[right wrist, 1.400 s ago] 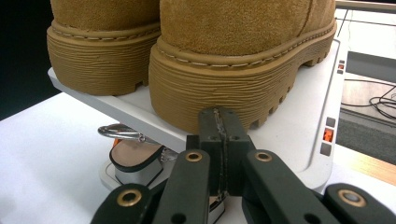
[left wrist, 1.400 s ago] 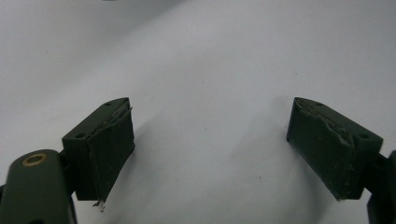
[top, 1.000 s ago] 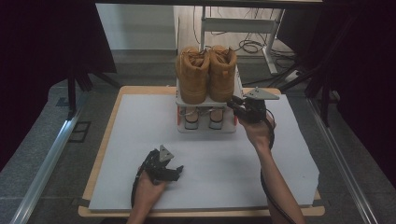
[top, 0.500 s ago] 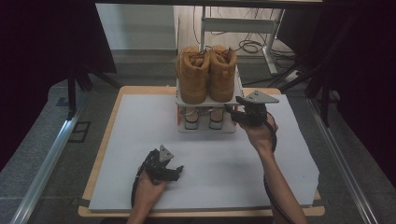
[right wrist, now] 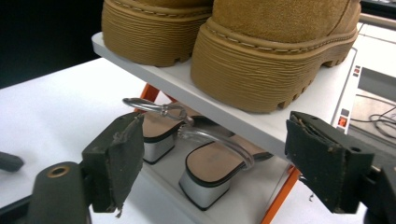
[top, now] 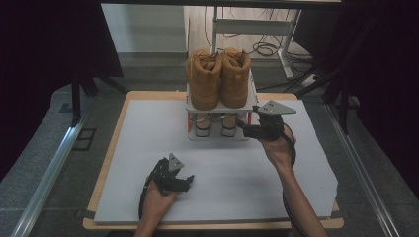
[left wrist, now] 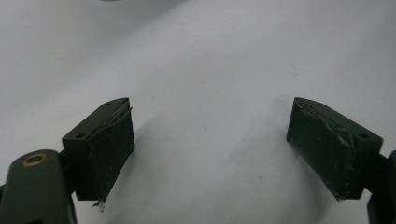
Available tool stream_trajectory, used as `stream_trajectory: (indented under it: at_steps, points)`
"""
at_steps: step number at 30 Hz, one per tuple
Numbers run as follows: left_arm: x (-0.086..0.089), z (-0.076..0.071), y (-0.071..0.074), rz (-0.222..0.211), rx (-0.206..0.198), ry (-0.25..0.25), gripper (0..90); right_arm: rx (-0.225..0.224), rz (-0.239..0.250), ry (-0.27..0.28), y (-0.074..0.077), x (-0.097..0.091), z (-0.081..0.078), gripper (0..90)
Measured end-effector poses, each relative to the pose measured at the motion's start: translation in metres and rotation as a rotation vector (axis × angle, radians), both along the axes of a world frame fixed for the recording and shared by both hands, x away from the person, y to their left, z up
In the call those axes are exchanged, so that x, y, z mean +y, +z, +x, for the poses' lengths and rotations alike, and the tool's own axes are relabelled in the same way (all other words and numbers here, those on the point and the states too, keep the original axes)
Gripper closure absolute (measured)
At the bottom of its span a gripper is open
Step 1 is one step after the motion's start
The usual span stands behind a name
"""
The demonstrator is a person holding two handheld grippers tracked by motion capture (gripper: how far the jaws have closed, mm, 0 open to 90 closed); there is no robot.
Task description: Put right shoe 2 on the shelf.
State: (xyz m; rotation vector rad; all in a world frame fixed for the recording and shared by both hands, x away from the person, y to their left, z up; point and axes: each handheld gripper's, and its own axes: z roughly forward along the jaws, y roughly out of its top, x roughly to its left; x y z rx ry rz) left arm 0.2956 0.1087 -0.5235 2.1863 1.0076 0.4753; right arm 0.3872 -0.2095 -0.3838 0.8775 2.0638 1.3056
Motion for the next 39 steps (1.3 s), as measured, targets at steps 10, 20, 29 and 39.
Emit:
stream_trajectory:
  at_steps: [10, 20, 29, 39]
  points:
    - [0.0, 0.0, 0.0, -0.001, -0.001, 0.001, 14.8, 0.042, 0.01, 0.014, -0.002, -0.009, -0.007, 12.8]
    - [0.0, 0.0, 0.0, 0.002, -0.001, 0.0, 14.8, 0.056, -0.02, 0.004, -0.01, -0.019, -0.014, 8.7]
    - [0.0, 0.0, 0.0, 0.003, -0.002, 0.001, 14.8, 0.089, -0.014, 0.002, -0.017, -0.028, -0.021, 4.5]
    - [0.0, 0.0, 0.0, 0.009, 0.0, -0.003, 14.8, 0.093, -0.018, -0.01, -0.027, -0.039, -0.029, 3.5]
